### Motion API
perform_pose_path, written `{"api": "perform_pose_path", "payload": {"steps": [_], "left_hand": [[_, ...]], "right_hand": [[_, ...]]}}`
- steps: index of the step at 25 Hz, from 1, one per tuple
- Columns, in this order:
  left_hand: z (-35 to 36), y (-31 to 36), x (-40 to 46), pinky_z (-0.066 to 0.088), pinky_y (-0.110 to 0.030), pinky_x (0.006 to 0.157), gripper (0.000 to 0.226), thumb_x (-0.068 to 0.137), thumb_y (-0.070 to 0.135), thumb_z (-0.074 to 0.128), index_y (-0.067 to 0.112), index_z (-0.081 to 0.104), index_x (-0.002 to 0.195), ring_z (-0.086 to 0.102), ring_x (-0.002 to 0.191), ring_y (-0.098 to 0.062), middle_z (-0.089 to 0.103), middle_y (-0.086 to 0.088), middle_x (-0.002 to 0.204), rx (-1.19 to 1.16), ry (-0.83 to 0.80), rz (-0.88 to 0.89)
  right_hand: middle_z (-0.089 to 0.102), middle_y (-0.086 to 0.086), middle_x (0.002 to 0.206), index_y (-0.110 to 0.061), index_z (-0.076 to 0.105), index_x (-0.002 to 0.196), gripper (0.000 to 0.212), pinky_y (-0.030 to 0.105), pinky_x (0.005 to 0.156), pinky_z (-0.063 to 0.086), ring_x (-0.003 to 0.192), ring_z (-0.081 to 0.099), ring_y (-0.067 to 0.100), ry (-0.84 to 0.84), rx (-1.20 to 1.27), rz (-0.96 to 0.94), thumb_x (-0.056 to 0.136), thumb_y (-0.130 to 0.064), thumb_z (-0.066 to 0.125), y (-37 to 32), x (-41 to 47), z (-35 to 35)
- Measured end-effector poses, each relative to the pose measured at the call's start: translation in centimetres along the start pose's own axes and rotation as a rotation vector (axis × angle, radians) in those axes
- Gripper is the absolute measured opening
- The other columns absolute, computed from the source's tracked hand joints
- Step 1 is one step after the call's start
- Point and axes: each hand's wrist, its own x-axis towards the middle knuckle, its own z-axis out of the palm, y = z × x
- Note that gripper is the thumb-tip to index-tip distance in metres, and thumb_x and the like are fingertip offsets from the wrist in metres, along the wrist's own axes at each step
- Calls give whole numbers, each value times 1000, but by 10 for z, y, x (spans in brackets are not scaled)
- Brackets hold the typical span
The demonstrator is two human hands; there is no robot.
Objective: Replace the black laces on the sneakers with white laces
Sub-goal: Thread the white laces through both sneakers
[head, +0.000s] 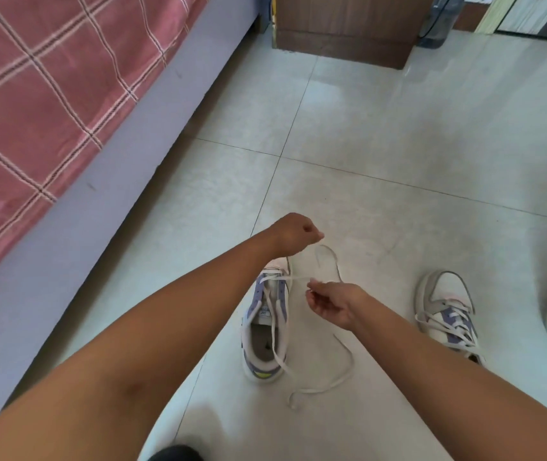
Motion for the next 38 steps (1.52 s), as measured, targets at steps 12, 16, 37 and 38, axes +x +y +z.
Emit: {"api": "perform_pose_path", "payload": {"steps": [12, 16, 37, 38], "left_hand": [[19, -83, -62, 40, -21, 78, 20, 85, 21, 65, 14, 74, 102, 57, 98, -22, 56, -10, 107, 203, 195, -51], [26, -85, -58, 39, -20, 76, 20, 84, 22, 68, 14, 74, 101, 57, 96, -21, 53, -5, 99, 130, 253, -70], [12, -108, -80, 36, -28, 75, 13, 92, 15, 56, 15, 67, 97, 55, 90, -20, 54, 0, 103, 523, 402, 111], [3, -120, -90, 38, -28, 75, 12, 91, 14, 56, 17, 67, 94, 55, 91, -19, 54, 2, 102, 503, 394, 70]], "right_hand": [[62, 12, 69, -5, 60, 74, 16, 20, 57, 53, 58, 59, 18, 124, -172, -402, 81, 8, 66, 13, -6, 39], [63, 10, 69, -9, 62, 70, 20, 29, 69, 56, 65, 62, 23, 183, -245, -497, 79, 7, 69, 17, -3, 41], [46, 0, 75, -15, 33, 97, 40, 22, 52, 40, 59, 45, 11, 227, -574, -496, 80, -17, 69, 46, -9, 42], [46, 0, 74, -15, 33, 95, 39, 20, 50, 36, 58, 45, 11, 238, -599, -525, 80, -16, 69, 45, -8, 42]]}}
